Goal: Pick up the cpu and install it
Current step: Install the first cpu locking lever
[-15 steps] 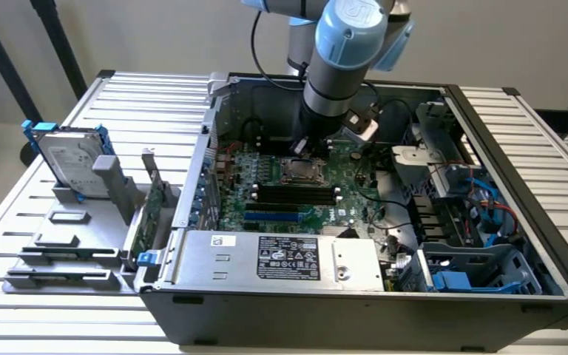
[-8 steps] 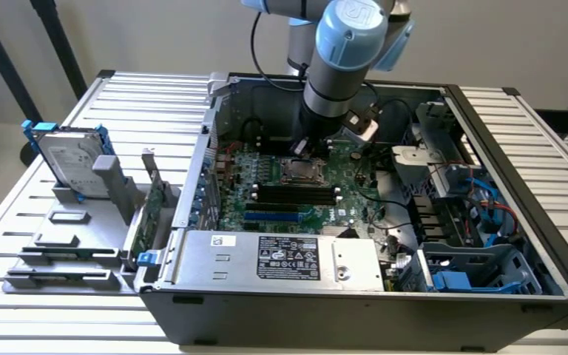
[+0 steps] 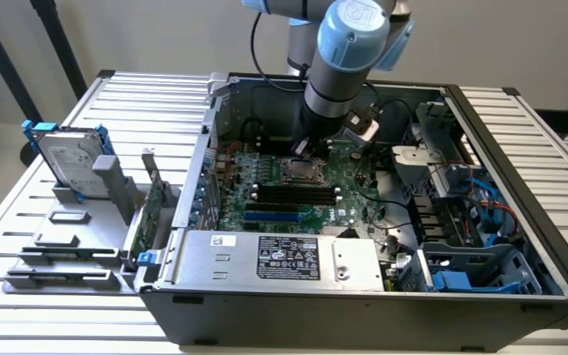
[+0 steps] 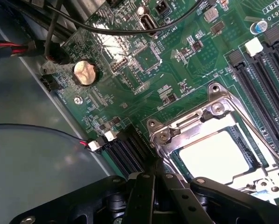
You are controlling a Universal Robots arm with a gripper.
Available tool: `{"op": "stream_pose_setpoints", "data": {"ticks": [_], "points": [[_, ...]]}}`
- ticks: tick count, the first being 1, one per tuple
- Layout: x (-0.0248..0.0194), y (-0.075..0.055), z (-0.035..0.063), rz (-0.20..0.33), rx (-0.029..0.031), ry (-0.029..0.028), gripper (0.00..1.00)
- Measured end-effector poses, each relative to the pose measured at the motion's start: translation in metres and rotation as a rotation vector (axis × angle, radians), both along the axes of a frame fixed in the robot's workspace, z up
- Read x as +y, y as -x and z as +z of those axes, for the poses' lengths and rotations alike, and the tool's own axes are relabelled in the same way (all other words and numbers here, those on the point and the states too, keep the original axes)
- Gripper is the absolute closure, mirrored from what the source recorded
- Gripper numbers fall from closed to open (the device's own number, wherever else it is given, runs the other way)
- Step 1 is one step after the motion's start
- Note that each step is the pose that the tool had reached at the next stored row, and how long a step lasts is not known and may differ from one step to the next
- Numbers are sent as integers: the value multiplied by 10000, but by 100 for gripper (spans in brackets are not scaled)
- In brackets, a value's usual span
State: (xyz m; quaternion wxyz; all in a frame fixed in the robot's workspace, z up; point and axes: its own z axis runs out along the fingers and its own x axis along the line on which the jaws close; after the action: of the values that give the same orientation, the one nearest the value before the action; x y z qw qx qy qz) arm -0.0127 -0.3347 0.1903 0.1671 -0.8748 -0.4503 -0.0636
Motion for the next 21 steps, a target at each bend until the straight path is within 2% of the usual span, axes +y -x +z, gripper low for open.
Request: {"op": "stream_pose_setpoints", "data": {"ticks": [2, 7, 9, 13, 21], "points": [[1, -2, 0, 23, -1, -36, 89], [-14, -4, 12, 28, -9, -61, 89], [-36, -2, 35, 26, 0, -38, 89], [-73, 2, 99, 26, 0, -42, 89], [-188, 75, 222, 27, 2, -40, 89]]}}
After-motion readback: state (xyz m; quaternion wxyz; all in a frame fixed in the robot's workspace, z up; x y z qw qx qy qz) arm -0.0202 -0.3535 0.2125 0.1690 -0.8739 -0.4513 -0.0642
